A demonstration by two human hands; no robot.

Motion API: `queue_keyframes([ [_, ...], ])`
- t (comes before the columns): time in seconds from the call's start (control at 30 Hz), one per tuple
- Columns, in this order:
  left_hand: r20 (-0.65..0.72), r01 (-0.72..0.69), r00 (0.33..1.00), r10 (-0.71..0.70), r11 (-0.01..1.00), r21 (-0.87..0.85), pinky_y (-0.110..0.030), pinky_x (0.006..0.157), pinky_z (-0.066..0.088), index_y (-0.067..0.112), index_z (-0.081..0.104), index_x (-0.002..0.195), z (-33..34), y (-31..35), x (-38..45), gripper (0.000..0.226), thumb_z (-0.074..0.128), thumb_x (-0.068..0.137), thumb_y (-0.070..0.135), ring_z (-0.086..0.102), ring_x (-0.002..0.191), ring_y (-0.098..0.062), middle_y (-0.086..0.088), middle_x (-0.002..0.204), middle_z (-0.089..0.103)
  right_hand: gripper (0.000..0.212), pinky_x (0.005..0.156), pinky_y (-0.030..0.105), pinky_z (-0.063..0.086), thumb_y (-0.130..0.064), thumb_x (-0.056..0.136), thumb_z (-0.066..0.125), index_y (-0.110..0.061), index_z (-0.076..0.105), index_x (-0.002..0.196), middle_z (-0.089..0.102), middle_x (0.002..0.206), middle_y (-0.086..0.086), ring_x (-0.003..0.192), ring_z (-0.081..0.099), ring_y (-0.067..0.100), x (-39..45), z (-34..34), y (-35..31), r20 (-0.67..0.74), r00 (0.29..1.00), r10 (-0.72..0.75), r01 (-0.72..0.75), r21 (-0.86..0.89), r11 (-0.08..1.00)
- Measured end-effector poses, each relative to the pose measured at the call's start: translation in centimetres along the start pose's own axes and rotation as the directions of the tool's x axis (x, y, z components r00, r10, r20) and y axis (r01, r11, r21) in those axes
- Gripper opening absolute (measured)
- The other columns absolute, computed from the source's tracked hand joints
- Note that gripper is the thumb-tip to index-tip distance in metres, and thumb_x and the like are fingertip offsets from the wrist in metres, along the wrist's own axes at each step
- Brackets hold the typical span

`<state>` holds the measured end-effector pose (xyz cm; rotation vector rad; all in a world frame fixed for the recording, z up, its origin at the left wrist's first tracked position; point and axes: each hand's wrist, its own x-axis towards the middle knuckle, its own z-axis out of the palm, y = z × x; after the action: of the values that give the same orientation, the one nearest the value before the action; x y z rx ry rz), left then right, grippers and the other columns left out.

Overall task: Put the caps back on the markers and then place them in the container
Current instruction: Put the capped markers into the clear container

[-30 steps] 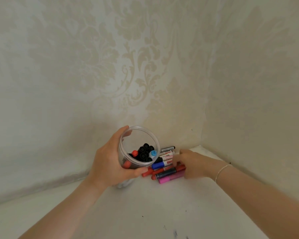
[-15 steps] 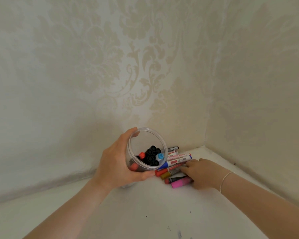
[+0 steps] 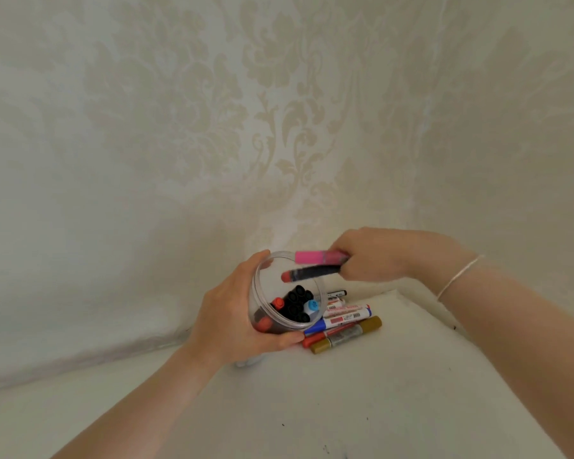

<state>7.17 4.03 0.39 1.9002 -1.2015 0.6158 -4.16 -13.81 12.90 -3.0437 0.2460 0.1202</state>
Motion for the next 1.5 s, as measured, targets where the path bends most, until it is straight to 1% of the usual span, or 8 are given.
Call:
queue_keyframes([
  [0.13,0.032,-0.039,0.999,0.038,0.998,0.051,-0.013,0.091,0.041,0.031,0.031,0.138,0.1,0.7,0.1,0.109,0.068,0.047,0.079,0.049,0.114,0.009,0.021,0.130,0.054,0.027,0.051,0.027,0.028,-0.019,0.092,0.045,-0.015,0.047,0.119,0.038,0.070,-0.002,0.060,0.042,0.016,0.3,1.7,-3.8,-0.158,0.987,-0.014,-0.072,-0.522,0.850],
  [0.3,0.093,-0.097,0.992,0.087,0.989,0.109,-0.010,0.092,0.039,0.023,0.035,0.139,0.4,1.2,0.1,0.110,0.067,0.049,0.080,0.054,0.116,0.000,0.014,0.133,0.055,0.048,0.046,0.027,0.028,-0.008,0.086,0.054,-0.008,0.027,0.127,0.037,0.080,0.005,0.057,0.039,0.018,1.1,2.1,-4.5,-0.217,0.971,-0.105,0.033,-0.310,0.950],
  [0.53,0.068,-0.082,0.995,0.076,0.994,0.078,-0.015,0.093,0.043,0.026,0.033,0.139,0.2,1.0,0.4,0.110,0.070,0.049,0.077,0.056,0.116,0.000,0.015,0.133,0.056,0.028,0.056,0.027,0.037,-0.035,0.079,0.068,-0.018,0.048,0.087,0.050,0.083,0.000,0.072,0.053,0.022,0.9,1.9,-4.3,-0.323,0.940,-0.112,0.014,-0.290,0.957],
  [0.77,0.059,-0.042,0.997,0.039,0.998,0.043,-0.012,0.091,0.043,0.030,0.032,0.139,0.1,0.7,0.4,0.109,0.069,0.049,0.079,0.056,0.113,0.003,0.017,0.132,0.055,0.019,0.045,0.016,0.044,-0.035,0.078,0.067,-0.018,0.073,0.085,0.070,0.079,0.002,0.062,0.062,0.012,0.8,1.9,-3.7,-0.186,0.982,-0.026,0.100,0.399,0.911],
  [0.97,0.047,-0.003,0.999,0.003,1.000,-0.002,0.000,0.096,0.031,0.034,0.030,0.140,0.0,0.4,0.4,0.109,0.067,0.049,0.082,0.049,0.116,0.010,0.021,0.132,0.052,0.023,0.071,0.028,0.060,-0.010,0.075,0.072,-0.017,0.063,0.094,0.066,0.095,0.001,0.078,0.071,0.017,1.2,3.1,-3.0,-0.228,0.973,-0.033,0.191,0.717,0.670],
  [1.23,0.011,0.014,1.000,-0.013,0.999,-0.030,-0.002,0.094,0.035,0.028,0.033,0.141,0.2,0.1,0.2,0.111,0.061,0.051,0.086,0.047,0.115,0.013,0.027,0.131,0.048,0.018,0.082,0.024,0.053,-0.034,0.078,0.070,-0.027,0.073,0.094,0.072,0.087,-0.012,0.084,0.064,0.000,2.1,5.4,-3.4,-0.496,0.861,-0.109,0.363,0.451,0.815],
  [1.4,-0.006,0.006,1.000,-0.006,0.999,-0.036,-0.007,0.095,0.039,0.030,0.032,0.141,0.2,-0.2,0.2,0.109,0.063,0.051,0.085,0.049,0.117,0.011,0.029,0.132,0.048,0.037,0.097,0.028,0.046,-0.018,0.093,0.043,-0.029,0.063,0.123,0.065,0.122,-0.009,0.112,0.057,0.008,1.8,5.6,-3.4,-0.418,0.877,-0.235,0.361,0.254,0.897],
  [1.5,-0.004,-0.001,1.000,0.001,0.999,-0.046,-0.010,0.096,0.041,0.032,0.032,0.140,0.2,-0.4,0.2,0.109,0.067,0.050,0.082,0.050,0.117,0.011,0.030,0.130,0.048,0.034,0.089,0.026,0.050,-0.010,0.091,0.048,-0.024,0.069,0.113,0.071,0.107,-0.005,0.098,0.064,0.010,1.8,5.8,-3.4,-0.468,0.846,-0.256,0.407,0.257,0.876],
])
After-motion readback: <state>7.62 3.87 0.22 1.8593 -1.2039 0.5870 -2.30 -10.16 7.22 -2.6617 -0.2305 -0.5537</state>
